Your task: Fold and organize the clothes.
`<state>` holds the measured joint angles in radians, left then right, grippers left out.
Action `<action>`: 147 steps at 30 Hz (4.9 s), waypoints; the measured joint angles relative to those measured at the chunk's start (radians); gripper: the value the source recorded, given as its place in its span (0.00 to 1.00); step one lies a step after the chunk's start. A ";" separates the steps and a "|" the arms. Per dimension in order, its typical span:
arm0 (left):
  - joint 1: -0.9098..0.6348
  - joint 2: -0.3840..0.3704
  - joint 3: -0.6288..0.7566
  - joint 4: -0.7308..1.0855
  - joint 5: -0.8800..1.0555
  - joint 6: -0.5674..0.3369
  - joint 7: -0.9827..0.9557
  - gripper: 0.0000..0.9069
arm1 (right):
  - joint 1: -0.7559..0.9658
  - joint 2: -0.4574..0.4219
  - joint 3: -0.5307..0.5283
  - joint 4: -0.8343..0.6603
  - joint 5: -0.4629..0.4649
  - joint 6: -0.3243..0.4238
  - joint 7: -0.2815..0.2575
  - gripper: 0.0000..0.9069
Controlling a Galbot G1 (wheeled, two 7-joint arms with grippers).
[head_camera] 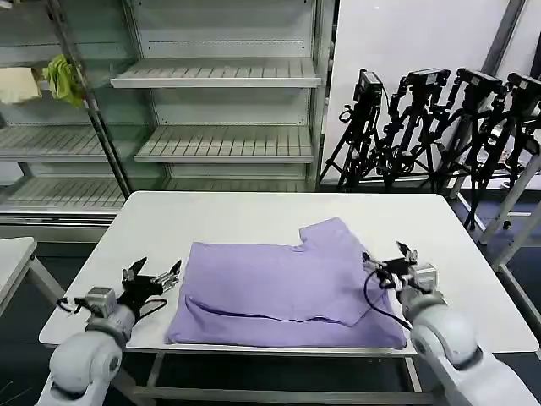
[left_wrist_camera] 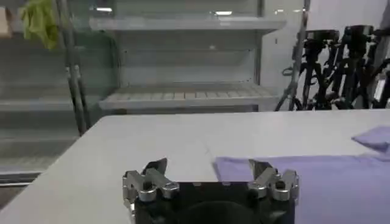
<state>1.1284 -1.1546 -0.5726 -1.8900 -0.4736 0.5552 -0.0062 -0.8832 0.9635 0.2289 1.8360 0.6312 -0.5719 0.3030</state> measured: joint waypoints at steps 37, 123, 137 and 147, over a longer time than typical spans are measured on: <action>-0.291 -0.069 0.183 0.332 -0.009 0.020 -0.006 0.77 | 0.318 0.177 -0.170 -0.439 0.074 -0.007 -0.019 1.00; -0.155 -0.072 0.118 0.145 0.008 -0.020 0.012 0.00 | 0.020 0.007 0.019 -0.008 0.034 -0.007 -0.054 0.00; -0.021 -0.076 0.066 0.004 0.011 -0.020 0.012 0.01 | -0.182 -0.065 0.098 0.167 0.009 -0.006 -0.066 0.00; 0.086 -0.095 0.036 -0.095 0.025 -0.025 0.013 0.01 | -0.303 -0.092 0.139 0.271 -0.016 -0.004 -0.069 0.00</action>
<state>1.2144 -1.2492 -0.5362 -1.9851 -0.4485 0.5306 0.0066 -1.1858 0.8714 0.3676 2.1070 0.6157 -0.5762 0.2337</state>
